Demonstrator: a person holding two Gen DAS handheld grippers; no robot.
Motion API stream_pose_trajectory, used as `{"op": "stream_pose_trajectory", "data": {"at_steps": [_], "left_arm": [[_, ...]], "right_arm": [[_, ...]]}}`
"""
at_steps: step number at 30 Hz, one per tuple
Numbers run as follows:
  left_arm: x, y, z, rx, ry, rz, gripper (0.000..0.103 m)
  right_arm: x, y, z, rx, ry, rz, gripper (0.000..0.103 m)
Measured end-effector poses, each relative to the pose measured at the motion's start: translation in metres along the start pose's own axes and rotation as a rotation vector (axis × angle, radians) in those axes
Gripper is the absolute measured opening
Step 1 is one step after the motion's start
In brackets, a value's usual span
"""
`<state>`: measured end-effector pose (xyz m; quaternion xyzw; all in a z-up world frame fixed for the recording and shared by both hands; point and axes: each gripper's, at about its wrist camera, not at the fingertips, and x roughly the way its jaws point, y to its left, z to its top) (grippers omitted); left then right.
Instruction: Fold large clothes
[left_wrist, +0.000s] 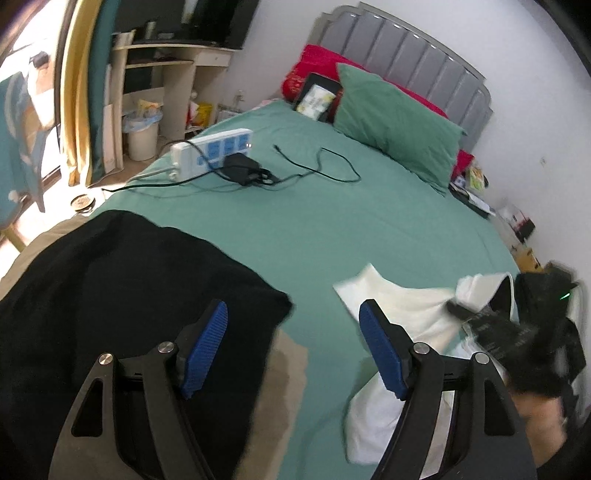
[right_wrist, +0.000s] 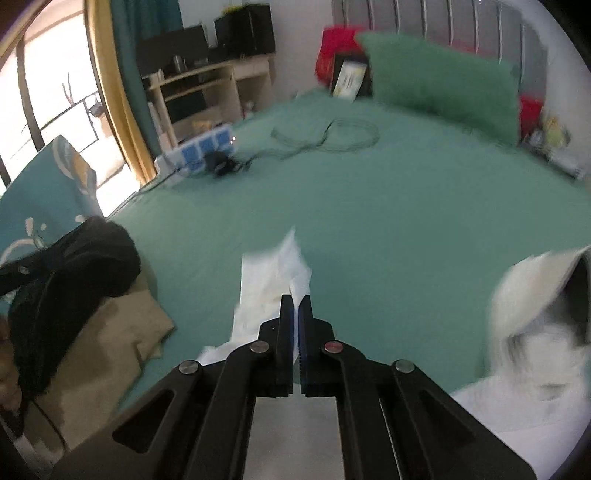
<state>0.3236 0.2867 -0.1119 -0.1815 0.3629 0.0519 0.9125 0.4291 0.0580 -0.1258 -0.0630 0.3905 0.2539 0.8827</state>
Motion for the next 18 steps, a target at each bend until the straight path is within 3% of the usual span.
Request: {"op": "stream_pose_trajectory", "data": {"at_steps": [3, 6, 7, 8, 11, 14, 18], "left_arm": [[0.009, -0.022, -0.011, 0.032, 0.038, -0.038, 0.077], [0.027, -0.047, -0.028, 0.063, 0.113, -0.089, 0.077], [0.034, -0.054, -0.034, 0.077, 0.142, -0.094, 0.077], [0.043, -0.062, -0.041, 0.095, 0.184, -0.092, 0.077], [0.056, -0.074, -0.054, 0.124, 0.222, -0.072, 0.077], [0.061, -0.08, -0.058, 0.135, 0.236, -0.069, 0.077], [0.061, -0.074, -0.053, 0.135, 0.209, -0.025, 0.077]], "right_arm": [[-0.024, -0.027, 0.0, -0.027, 0.007, -0.07, 0.002], [-0.019, -0.063, -0.009, 0.01, 0.099, -0.135, 0.004], [-0.015, -0.071, -0.012, 0.027, 0.142, -0.143, 0.01], [-0.011, -0.084, -0.02, 0.052, 0.19, -0.15, 0.022], [-0.012, -0.102, -0.034, 0.077, 0.2, -0.196, 0.039], [-0.011, -0.099, -0.029, 0.046, 0.167, -0.216, 0.041], [0.01, -0.064, -0.019, -0.042, 0.166, -0.119, 0.041]]}}
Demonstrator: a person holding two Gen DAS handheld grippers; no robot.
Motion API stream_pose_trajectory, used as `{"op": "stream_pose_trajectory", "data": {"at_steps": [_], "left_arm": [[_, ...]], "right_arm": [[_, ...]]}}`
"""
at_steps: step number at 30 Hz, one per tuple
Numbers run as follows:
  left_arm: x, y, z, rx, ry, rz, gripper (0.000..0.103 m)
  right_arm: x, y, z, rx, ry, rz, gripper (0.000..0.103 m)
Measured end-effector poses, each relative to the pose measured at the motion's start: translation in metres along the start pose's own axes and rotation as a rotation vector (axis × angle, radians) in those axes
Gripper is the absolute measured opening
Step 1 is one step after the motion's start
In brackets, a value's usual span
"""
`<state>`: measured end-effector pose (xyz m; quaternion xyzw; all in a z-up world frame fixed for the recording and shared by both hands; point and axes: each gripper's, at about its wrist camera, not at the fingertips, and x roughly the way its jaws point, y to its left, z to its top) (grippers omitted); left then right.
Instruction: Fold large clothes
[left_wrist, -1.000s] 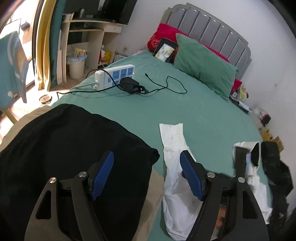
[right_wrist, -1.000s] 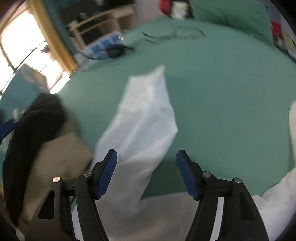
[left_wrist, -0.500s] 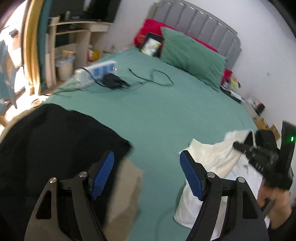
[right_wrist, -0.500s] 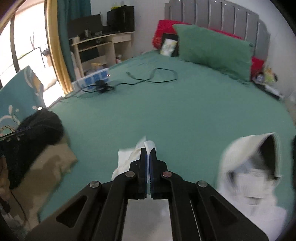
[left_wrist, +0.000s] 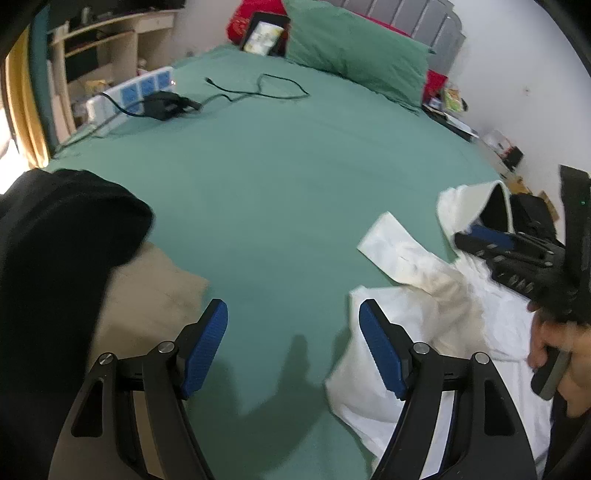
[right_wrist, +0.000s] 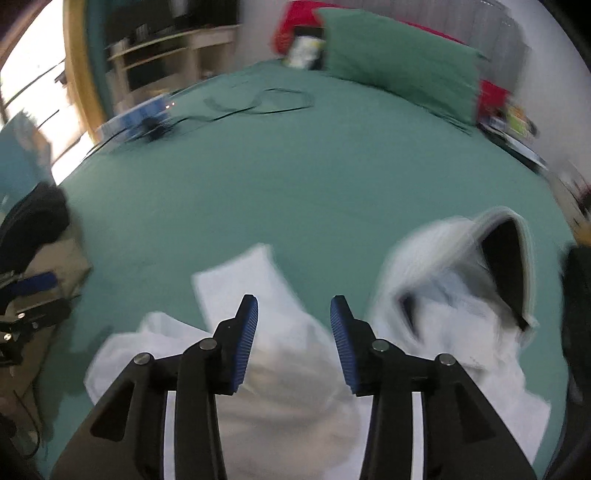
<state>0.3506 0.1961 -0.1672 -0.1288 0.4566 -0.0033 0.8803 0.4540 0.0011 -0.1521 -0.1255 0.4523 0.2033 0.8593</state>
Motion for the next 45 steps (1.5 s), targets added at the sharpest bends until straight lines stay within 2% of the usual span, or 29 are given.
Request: {"op": "stream_pose_trajectory", "data": {"at_steps": [2, 4, 6, 8, 9, 10, 12, 14, 17, 19, 22, 24, 28, 32, 36, 38, 40, 42, 45], "left_arm": [[0.0, 0.007, 0.003, -0.016, -0.001, 0.024, 0.077], [0.002, 0.016, 0.006, -0.043, 0.0, 0.034, 0.077], [0.003, 0.025, 0.009, -0.071, 0.006, 0.045, 0.077], [0.004, 0.032, 0.011, -0.091, 0.007, 0.046, 0.077], [0.005, 0.033, 0.011, -0.096, 0.011, 0.044, 0.077], [0.005, 0.034, 0.011, -0.099, 0.014, 0.04, 0.077], [0.004, 0.031, 0.01, -0.089, 0.016, 0.04, 0.077], [0.005, 0.026, 0.008, -0.075, 0.02, 0.035, 0.077], [0.008, 0.019, 0.005, -0.076, 0.04, 0.015, 0.077], [0.007, 0.006, 0.002, -0.039, 0.032, 0.01, 0.077], [0.004, -0.015, -0.004, 0.018, 0.029, -0.059, 0.077], [0.001, -0.029, -0.008, 0.045, 0.025, -0.088, 0.077], [-0.013, -0.055, -0.015, 0.102, -0.007, -0.158, 0.077], [-0.026, -0.087, -0.031, 0.182, -0.003, -0.227, 0.077], [-0.028, -0.129, -0.06, 0.278, 0.061, -0.301, 0.077], [-0.025, -0.144, -0.075, 0.302, 0.097, -0.329, 0.077], [-0.019, -0.155, -0.087, 0.306, 0.136, -0.331, 0.077], [-0.015, -0.157, -0.091, 0.305, 0.142, -0.327, 0.077], [-0.006, -0.15, -0.082, 0.281, 0.116, -0.262, 0.077]], "right_arm": [[0.021, 0.02, 0.006, -0.045, 0.029, 0.063, 0.041], [0.057, 0.037, 0.008, -0.049, 0.096, 0.117, 0.041], [0.083, 0.048, 0.004, -0.041, 0.146, 0.119, 0.041], [0.083, 0.056, 0.002, -0.068, 0.08, 0.085, 0.042], [0.084, 0.056, 0.001, -0.076, 0.076, 0.082, 0.039], [0.083, 0.053, 0.002, -0.062, 0.056, 0.098, 0.003], [0.081, 0.045, 0.003, -0.037, 0.06, 0.095, 0.002], [0.066, 0.037, 0.011, -0.001, 0.019, 0.106, 0.002], [0.007, 0.025, 0.033, -0.001, -0.131, 0.098, 0.002], [-0.039, 0.013, 0.046, 0.007, -0.224, 0.094, 0.002], [-0.104, -0.01, 0.06, 0.021, -0.35, 0.078, 0.002], [-0.15, -0.03, 0.063, 0.055, -0.442, 0.097, 0.002], [-0.223, -0.065, 0.058, 0.081, -0.568, 0.033, 0.002], [-0.247, -0.118, 0.023, 0.146, -0.566, -0.022, 0.002], [-0.232, -0.167, -0.046, 0.248, -0.463, -0.061, 0.002], [-0.215, -0.19, -0.08, 0.323, -0.412, -0.047, 0.002], [-0.194, -0.212, -0.116, 0.406, -0.365, -0.013, 0.002], [-0.168, -0.234, -0.156, 0.497, -0.293, 0.002, 0.003], [-0.139, -0.252, -0.205, 0.59, -0.208, 0.037, 0.003]]}}
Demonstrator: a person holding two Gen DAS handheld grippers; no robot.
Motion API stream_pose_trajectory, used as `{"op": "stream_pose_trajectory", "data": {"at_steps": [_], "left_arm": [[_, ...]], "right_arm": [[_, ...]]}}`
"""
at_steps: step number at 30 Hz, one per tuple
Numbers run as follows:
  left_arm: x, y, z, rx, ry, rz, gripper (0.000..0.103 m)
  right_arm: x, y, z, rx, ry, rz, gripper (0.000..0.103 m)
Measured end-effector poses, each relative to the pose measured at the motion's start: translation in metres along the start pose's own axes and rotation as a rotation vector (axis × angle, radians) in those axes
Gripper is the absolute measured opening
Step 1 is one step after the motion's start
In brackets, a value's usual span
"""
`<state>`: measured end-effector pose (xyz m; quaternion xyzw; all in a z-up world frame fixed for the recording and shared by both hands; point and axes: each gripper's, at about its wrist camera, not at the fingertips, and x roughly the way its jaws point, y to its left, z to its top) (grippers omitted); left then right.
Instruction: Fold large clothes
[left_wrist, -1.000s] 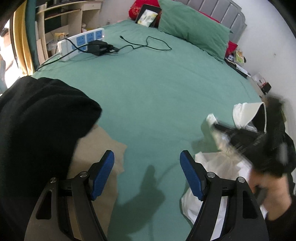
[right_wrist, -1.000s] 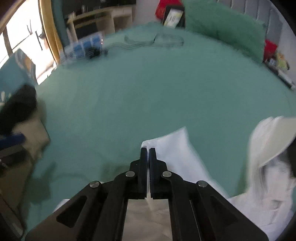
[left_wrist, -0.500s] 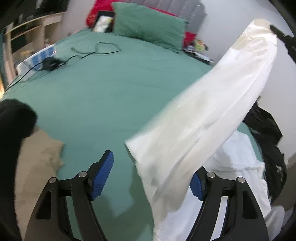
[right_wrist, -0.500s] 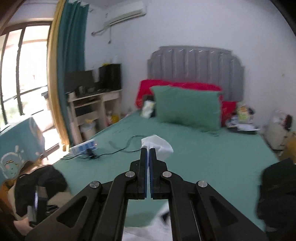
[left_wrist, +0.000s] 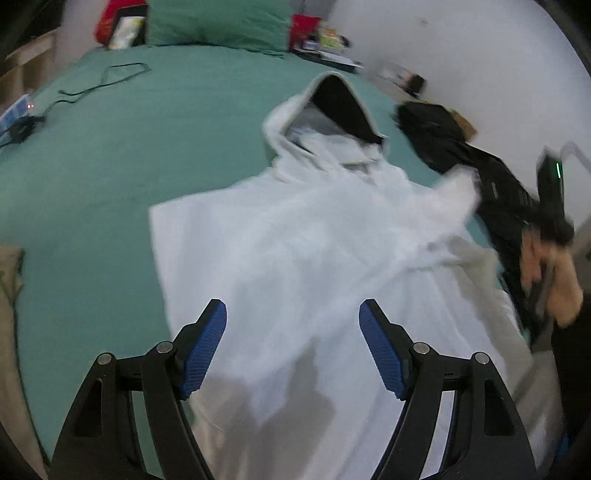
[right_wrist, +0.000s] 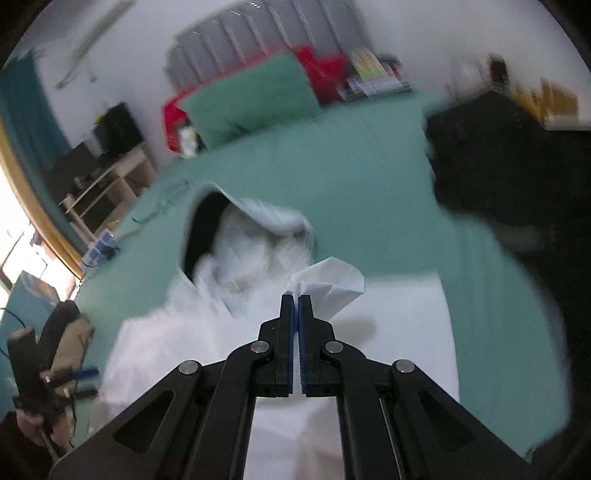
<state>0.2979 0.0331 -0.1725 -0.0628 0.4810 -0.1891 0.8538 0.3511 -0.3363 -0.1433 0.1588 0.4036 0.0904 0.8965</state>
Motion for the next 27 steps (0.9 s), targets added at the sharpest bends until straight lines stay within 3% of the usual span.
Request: {"op": "stream_pose_trajectory", "data": {"at_steps": [3, 5, 9, 13, 15, 16, 17, 18, 19, 22, 27], "left_arm": [[0.01, 0.005, 0.008, 0.033, -0.044, 0.214, 0.077], [0.022, 0.019, 0.017, 0.009, -0.018, 0.313, 0.077], [0.038, 0.053, 0.027, -0.138, 0.003, 0.276, 0.077], [0.056, 0.066, 0.02, -0.113, 0.025, 0.347, 0.072], [0.059, 0.059, 0.02, -0.053, 0.012, 0.366, 0.058], [0.059, 0.055, 0.022, -0.028, 0.003, 0.354, 0.048], [0.06, 0.05, 0.023, -0.007, -0.002, 0.334, 0.025], [0.061, 0.047, 0.023, 0.007, -0.005, 0.328, 0.012], [0.063, 0.044, 0.023, 0.021, -0.01, 0.332, 0.008], [0.059, 0.042, 0.019, 0.046, -0.043, 0.381, 0.002], [0.048, 0.06, 0.026, -0.029, -0.085, 0.443, 0.001]], "right_arm": [[0.006, -0.031, -0.028, 0.034, 0.082, -0.036, 0.003], [0.005, -0.045, -0.042, 0.045, 0.099, -0.067, 0.003], [-0.002, -0.062, -0.046, 0.055, 0.094, -0.108, 0.004], [-0.01, -0.065, -0.04, -0.017, 0.05, -0.184, 0.01], [-0.014, -0.066, -0.039, -0.046, 0.021, -0.211, 0.017], [-0.015, -0.066, -0.037, -0.058, 0.01, -0.225, 0.027], [-0.015, -0.066, -0.036, -0.063, 0.004, -0.231, 0.042], [-0.015, -0.067, -0.035, -0.064, 0.001, -0.227, 0.05], [-0.014, -0.068, -0.035, -0.062, 0.002, -0.224, 0.058], [-0.006, -0.075, -0.04, -0.054, 0.052, -0.247, 0.059], [0.015, -0.086, -0.058, 0.002, 0.182, -0.234, 0.059]]}}
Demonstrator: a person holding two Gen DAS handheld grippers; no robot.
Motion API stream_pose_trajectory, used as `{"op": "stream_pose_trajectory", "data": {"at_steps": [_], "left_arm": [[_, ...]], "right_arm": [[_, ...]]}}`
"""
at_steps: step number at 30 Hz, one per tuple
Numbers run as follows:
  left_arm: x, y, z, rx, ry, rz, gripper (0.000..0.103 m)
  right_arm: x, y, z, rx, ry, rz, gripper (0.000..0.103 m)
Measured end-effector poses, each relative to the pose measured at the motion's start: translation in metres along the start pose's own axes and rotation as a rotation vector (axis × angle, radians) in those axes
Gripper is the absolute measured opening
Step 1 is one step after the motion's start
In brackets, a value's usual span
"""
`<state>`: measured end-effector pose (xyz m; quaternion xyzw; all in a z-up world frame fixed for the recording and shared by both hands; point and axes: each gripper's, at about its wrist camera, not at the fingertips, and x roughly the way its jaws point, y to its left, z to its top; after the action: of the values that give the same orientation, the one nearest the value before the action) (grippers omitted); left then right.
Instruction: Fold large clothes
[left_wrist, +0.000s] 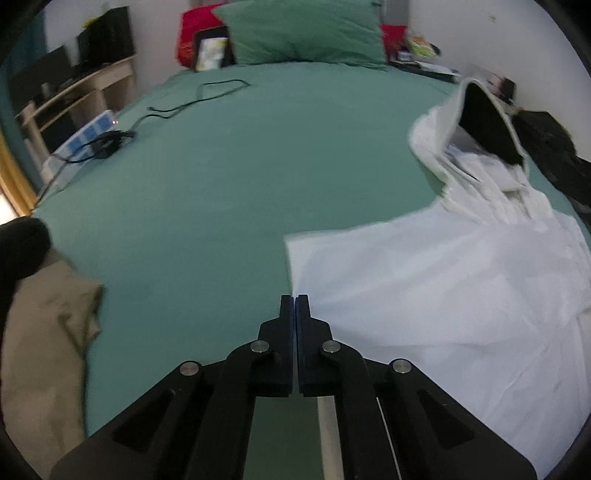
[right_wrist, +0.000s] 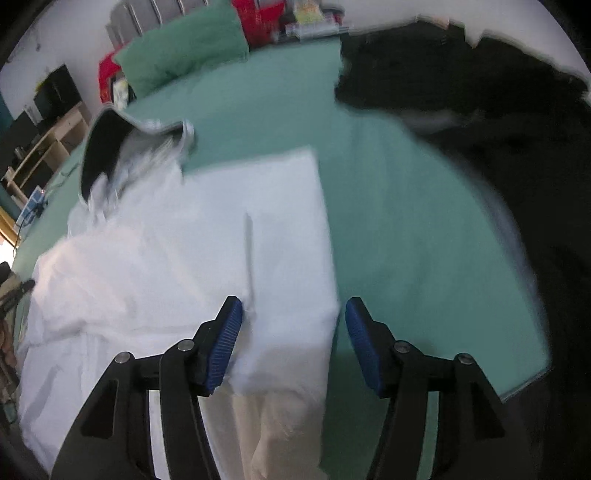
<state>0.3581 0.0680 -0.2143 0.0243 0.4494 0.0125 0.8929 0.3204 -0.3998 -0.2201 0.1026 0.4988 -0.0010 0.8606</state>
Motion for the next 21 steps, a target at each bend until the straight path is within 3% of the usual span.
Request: {"op": "stream_pose_trajectory", "data": {"at_steps": [3, 7, 9, 10, 15, 21], "left_arm": [[0.006, 0.003, 0.001, -0.02, 0.04, 0.012, 0.002], [-0.002, 0.007, 0.004, -0.094, 0.052, -0.073, 0.008], [-0.013, 0.008, 0.007, -0.113, 0.027, -0.105, 0.051], [-0.018, 0.007, 0.009, -0.119, 0.005, -0.126, 0.058], [-0.023, 0.002, 0.022, -0.108, -0.024, -0.224, 0.061], [-0.008, 0.008, 0.017, -0.113, 0.018, -0.219, 0.061]], "right_arm": [[0.0, 0.017, -0.004, -0.109, -0.008, -0.085, 0.059], [-0.012, 0.019, -0.003, -0.077, -0.033, -0.069, 0.059], [-0.025, 0.024, -0.001, -0.101, -0.092, -0.097, 0.059], [-0.032, 0.027, 0.001, -0.117, -0.125, -0.109, 0.059], [-0.045, 0.052, 0.015, -0.205, -0.228, -0.123, 0.059], [-0.017, 0.129, 0.063, -0.439, -0.3, -0.051, 0.059]]}}
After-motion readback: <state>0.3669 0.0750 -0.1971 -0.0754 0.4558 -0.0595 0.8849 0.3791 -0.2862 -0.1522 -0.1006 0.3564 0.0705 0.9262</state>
